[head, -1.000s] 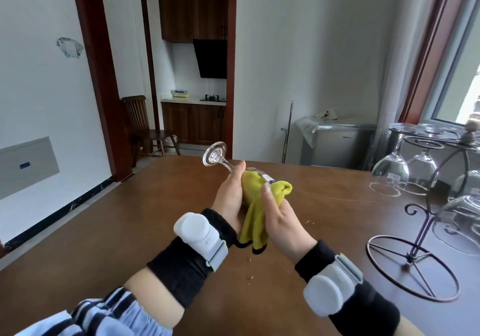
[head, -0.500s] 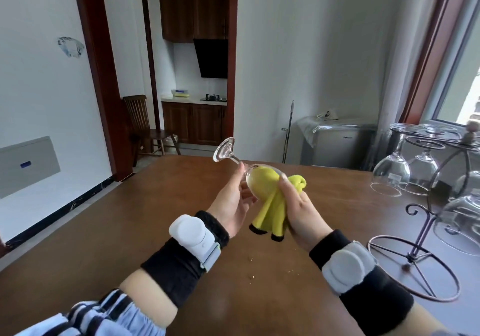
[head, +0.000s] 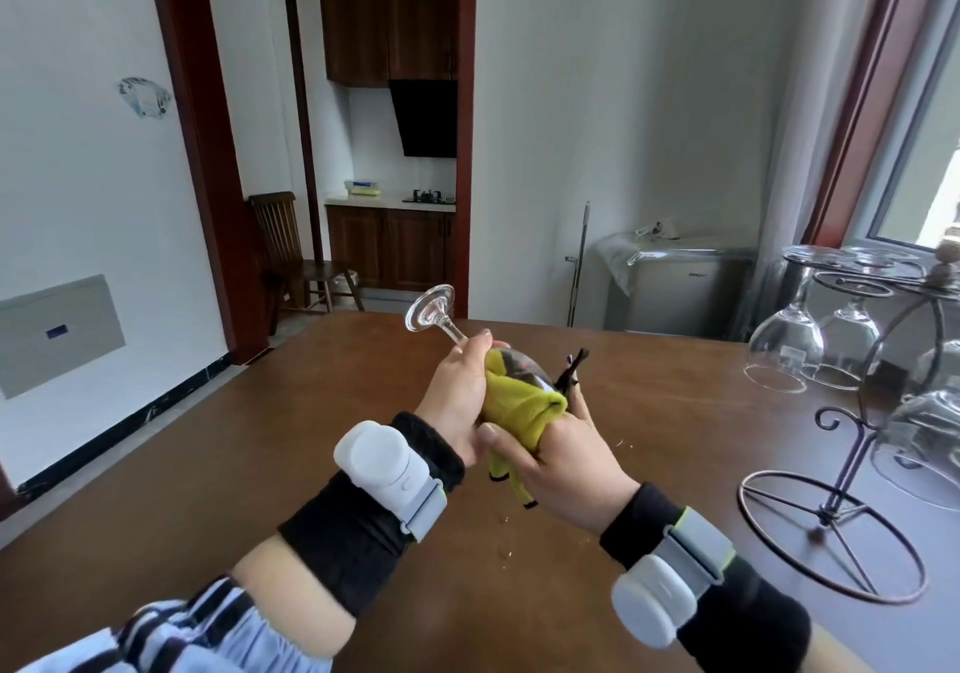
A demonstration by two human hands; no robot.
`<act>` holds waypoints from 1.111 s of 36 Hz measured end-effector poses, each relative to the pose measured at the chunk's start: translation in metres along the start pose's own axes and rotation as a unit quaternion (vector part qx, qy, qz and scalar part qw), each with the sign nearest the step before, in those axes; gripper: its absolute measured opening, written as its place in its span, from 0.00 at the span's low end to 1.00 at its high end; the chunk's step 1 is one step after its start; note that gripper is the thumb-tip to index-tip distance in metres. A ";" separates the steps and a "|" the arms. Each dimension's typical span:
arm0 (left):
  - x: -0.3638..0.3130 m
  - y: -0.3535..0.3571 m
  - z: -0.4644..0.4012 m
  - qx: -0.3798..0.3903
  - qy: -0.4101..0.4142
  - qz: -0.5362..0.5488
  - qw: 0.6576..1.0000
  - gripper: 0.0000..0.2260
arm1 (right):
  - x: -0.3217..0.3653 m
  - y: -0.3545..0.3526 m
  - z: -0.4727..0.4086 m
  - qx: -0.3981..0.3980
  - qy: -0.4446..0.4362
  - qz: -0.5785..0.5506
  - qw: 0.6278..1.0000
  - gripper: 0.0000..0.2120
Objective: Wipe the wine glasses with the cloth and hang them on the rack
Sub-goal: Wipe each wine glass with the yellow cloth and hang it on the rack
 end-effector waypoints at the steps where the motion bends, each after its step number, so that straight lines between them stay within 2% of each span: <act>1: 0.000 -0.001 -0.001 -0.004 0.001 -0.013 1.000 0.12 | 0.000 0.001 -0.001 -0.011 -0.023 0.039 0.999 0.27; 4: -0.002 -0.003 -0.004 -0.012 0.001 -0.029 0.999 0.11 | -0.003 0.002 -0.003 -0.044 -0.070 0.137 0.987 0.23; 9: -0.003 -0.006 -0.008 -0.025 0.005 -0.031 0.999 0.09 | 0.005 -0.005 -0.007 -0.105 -0.134 0.216 0.962 0.19; 14: -0.003 -0.005 -0.004 -0.014 0.008 -0.013 1.000 0.08 | 0.001 0.001 -0.006 -0.114 -0.093 0.233 0.961 0.25; 17: -0.002 -0.005 -0.002 -0.013 0.018 -0.012 1.000 0.07 | 0.001 0.002 -0.003 -0.109 -0.031 0.168 0.979 0.24; 19: -0.003 -0.006 -0.002 -0.016 0.030 -0.022 0.999 0.07 | 0.001 -0.004 -0.001 -0.052 0.086 -0.014 0.995 0.21; 20: -0.004 -0.007 -0.002 -0.017 0.038 -0.028 0.999 0.07 | 0.001 -0.007 0.000 -0.013 0.160 -0.131 0.978 0.17; 21: -0.006 -0.008 -0.002 -0.018 0.048 -0.029 0.998 0.08 | 0.004 -0.011 0.001 0.009 0.231 -0.252 0.940 0.15; 22: -0.008 -0.009 -0.002 -0.019 0.062 -0.026 0.998 0.08 | 0.004 -0.014 0.002 -0.003 0.290 -0.354 0.889 0.12; 24: -0.012 -0.009 -0.003 -0.015 0.077 -0.002 0.997 0.08 | 0.000 -0.019 0.006 -0.077 0.383 -0.512 0.765 0.12; 26: -0.018 -0.010 -0.003 -0.009 0.077 0.038 0.996 0.07 | -0.007 -0.023 0.008 -0.147 0.421 -0.635 0.631 0.12; 27: -0.020 -0.010 -0.004 -0.006 0.079 0.059 0.995 0.07 | -0.010 -0.023 0.008 -0.168 0.425 -0.673 0.581 0.13; 28: -0.022 -0.011 -0.005 -0.003 0.083 0.074 0.994 0.08 | -0.014 -0.023 0.009 -0.185 0.426 -0.693 0.551 0.14; 30: -0.025 -0.011 -0.006 0.011 0.090 0.092 0.992 0.09 | -0.018 -0.022 0.009 -0.203 0.429 -0.709 0.522 0.14; 36: -0.026 -0.006 -0.002 0.048 0.123 0.117 0.984 0.10 | -0.017 -0.020 0.006 -0.244 0.417 -0.742 0.465 0.15; 40: -0.027 -0.007 -0.001 0.072 0.099 0.139 0.983 0.12 | -0.019 -0.023 0.006 -0.256 0.429 -0.732 0.463 0.15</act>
Point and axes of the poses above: each hand's wrist, its own z-axis away from the middle knuckle, its own y-axis out of the palm, x = y × z, the point moved 2 cm from there along -z, towards the middle knuckle, and after that the axes turned 1 degree about z, right-handed, at the moved point
